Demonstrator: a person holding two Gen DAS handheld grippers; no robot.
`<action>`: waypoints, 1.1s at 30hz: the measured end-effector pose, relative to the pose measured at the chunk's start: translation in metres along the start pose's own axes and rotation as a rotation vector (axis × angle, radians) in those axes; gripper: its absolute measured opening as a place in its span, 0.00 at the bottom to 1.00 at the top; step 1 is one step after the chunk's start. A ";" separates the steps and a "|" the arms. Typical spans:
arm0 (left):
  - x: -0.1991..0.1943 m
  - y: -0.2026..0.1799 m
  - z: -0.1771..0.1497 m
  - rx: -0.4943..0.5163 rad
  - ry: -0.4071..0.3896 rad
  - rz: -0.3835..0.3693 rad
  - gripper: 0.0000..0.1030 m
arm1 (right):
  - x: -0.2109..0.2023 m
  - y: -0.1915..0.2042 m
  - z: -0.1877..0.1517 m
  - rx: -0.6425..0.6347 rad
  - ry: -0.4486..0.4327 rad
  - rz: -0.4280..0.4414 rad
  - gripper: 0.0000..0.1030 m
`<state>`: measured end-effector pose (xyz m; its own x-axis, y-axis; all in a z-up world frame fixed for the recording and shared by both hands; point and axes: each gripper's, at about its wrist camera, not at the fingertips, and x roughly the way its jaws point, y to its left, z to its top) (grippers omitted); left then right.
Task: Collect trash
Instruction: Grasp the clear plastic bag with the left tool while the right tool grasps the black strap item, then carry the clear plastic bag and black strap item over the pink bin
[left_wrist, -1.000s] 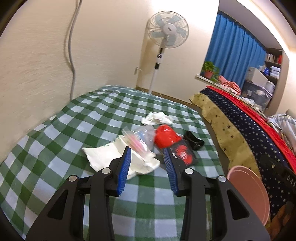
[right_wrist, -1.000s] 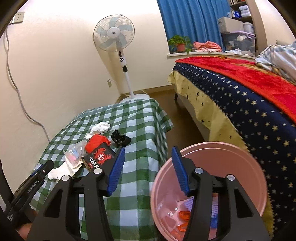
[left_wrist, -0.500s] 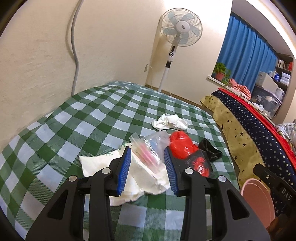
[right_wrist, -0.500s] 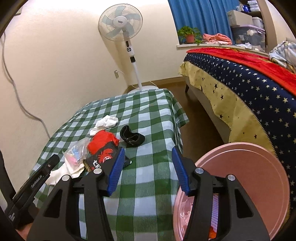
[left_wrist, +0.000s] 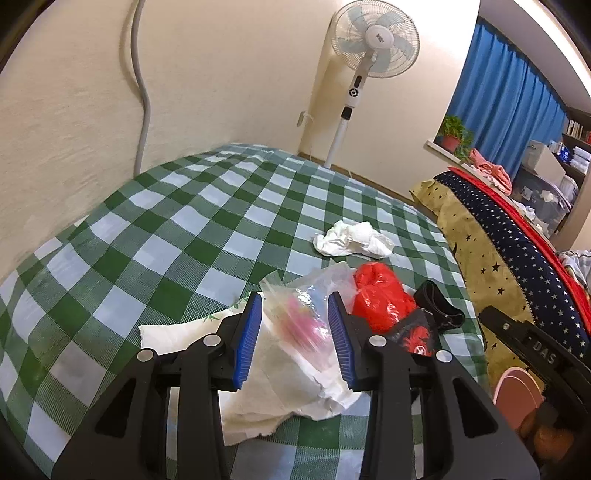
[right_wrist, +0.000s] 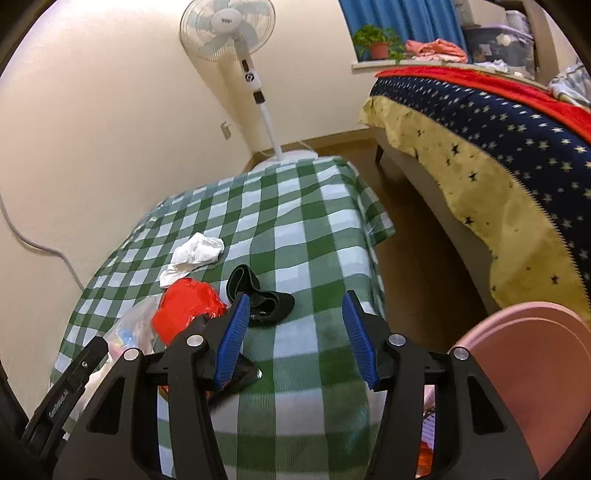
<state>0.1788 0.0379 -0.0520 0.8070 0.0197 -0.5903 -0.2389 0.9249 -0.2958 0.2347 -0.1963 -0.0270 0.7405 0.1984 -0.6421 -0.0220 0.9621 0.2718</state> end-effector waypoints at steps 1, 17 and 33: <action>0.002 0.000 0.001 -0.001 0.007 0.000 0.36 | 0.005 0.001 0.001 0.000 0.015 0.006 0.44; 0.020 -0.004 0.002 0.021 0.084 -0.031 0.26 | 0.037 0.002 -0.004 0.017 0.134 0.081 0.03; -0.016 -0.012 0.012 0.081 0.020 -0.057 0.00 | -0.020 0.014 0.008 -0.039 0.035 0.094 0.02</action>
<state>0.1755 0.0304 -0.0304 0.8071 -0.0410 -0.5890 -0.1473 0.9521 -0.2681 0.2249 -0.1882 -0.0040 0.7099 0.2943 -0.6398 -0.1175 0.9453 0.3044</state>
